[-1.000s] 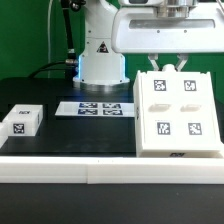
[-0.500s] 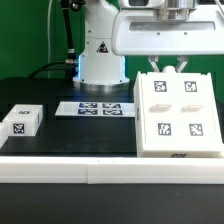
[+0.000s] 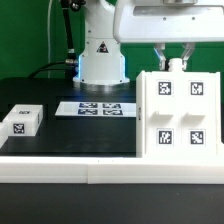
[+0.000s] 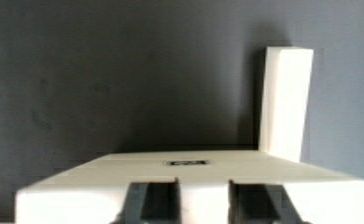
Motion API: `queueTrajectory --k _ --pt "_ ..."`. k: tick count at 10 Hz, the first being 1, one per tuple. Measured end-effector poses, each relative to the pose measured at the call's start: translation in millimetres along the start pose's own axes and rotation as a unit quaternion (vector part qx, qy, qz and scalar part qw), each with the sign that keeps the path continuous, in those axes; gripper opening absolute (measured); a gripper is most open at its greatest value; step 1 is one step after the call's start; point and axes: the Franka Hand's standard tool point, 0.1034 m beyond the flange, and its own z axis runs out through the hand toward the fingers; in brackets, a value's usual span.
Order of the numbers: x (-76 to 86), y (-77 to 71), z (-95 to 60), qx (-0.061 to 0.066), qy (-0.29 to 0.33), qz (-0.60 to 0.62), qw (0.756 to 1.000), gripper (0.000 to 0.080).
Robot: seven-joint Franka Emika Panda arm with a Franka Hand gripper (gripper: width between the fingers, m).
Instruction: Assemble cabinet
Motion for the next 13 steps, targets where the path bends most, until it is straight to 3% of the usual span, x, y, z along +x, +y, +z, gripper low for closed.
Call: queueTrajectory --k 6,7,8,9,10,11,13 --pt "-1.5 -0.1 1.6 0.000 -0.001 0.000 1.000 0.0090" --pt "-1.5 -0.1 1.6 0.000 -0.001 0.000 1.000 0.0295" --pt "-1.5 -0.1 1.6 0.000 -0.001 0.000 1.000 0.0429" --pt "-1.5 -0.1 1.6 0.000 -0.001 0.000 1.000 0.0429" --pt "-1.5 -0.1 1.6 0.000 -0.001 0.000 1.000 0.0631" --pt "-1.5 -0.1 1.6 0.000 -0.001 0.000 1.000 0.0742" --pt "-1.5 -0.1 1.6 0.000 -0.001 0.000 1.000 0.0788"
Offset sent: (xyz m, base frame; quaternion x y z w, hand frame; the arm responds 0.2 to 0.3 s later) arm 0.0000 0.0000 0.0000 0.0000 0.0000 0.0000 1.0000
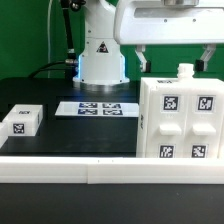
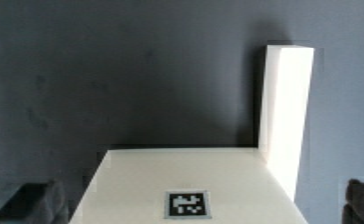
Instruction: Assemble cabinet
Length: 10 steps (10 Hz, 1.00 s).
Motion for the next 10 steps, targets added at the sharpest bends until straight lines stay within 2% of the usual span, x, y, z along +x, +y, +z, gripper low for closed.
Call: queueTrajectory --k 1,2,4,6,9,10 --pt "-1.1 0.3 0.9 0.000 0.000 0.000 1.000 0.0796" --pt "-10.3 3.8 5.7 0.000 0.011 0.006 1.000 0.0796" --pt "-43.5 20.1 21.6 -0.004 0.011 0.017 1.000 0.0797" --pt "-58.3 34.4 32.6 -0.007 0.001 0.019 1.000 0.0797" --pt "-57.1 34.3 32.3 -0.007 0.002 0.018 1.000 0.0797" --pt "-56.7 40.0 32.1 -0.007 0.002 0.016 1.000 0.0797"
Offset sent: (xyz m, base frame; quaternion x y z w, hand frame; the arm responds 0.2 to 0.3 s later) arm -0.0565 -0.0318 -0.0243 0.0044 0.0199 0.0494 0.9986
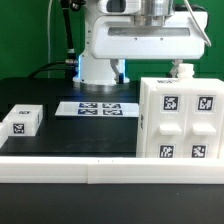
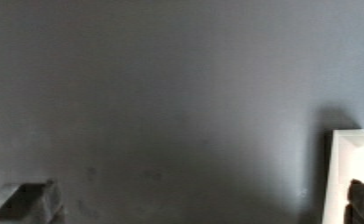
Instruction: Assemble cabinet
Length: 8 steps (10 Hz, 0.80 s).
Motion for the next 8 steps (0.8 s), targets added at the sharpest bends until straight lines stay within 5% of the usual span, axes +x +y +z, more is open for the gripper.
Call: queueTrajectory --k 2,6,8 --pt "-0.1 16.9 0.7 -0.001 0.000 -0.013 1.000 0.0797" --pt "-23.5 108.7 18.5 -0.005 -0.004 -0.065 0.998 0.0797" --pt "-30.4 141.5 27.1 -0.006 -0.009 -0.062 0.998 0.0797"
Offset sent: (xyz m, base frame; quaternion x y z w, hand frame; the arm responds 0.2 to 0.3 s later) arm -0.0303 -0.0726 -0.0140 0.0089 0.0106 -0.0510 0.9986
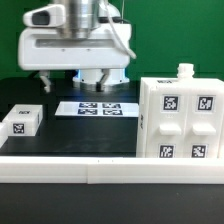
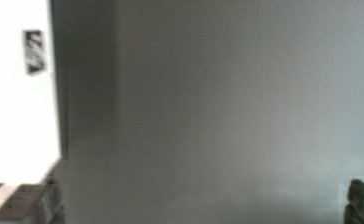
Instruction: Assemble cabinet
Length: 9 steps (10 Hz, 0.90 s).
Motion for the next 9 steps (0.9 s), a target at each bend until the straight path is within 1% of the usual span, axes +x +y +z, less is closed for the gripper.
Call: queueTrajectory --k 2,4,5,6,7,9 --pt "0.5 5.8 -1.2 -0.001 0.002 -0.001 1.000 0.0797" --pt "-4.7 20.2 0.3 -0.002 0.000 -0.006 1.000 0.0797" --pt "-15.3 40.8 7.6 0.000 -0.005 -0.009 1.000 0.0797" --pt "-22.1 53.6 14.2 -0.003 -0.006 0.004 1.000 0.0797" --pt "-27.2 61.3 17.9 0.000 -0.008 0.012 1.000 0.0797" --pt "-34.6 74.6 25.0 -0.001 -0.013 0.024 1.000 0.0797"
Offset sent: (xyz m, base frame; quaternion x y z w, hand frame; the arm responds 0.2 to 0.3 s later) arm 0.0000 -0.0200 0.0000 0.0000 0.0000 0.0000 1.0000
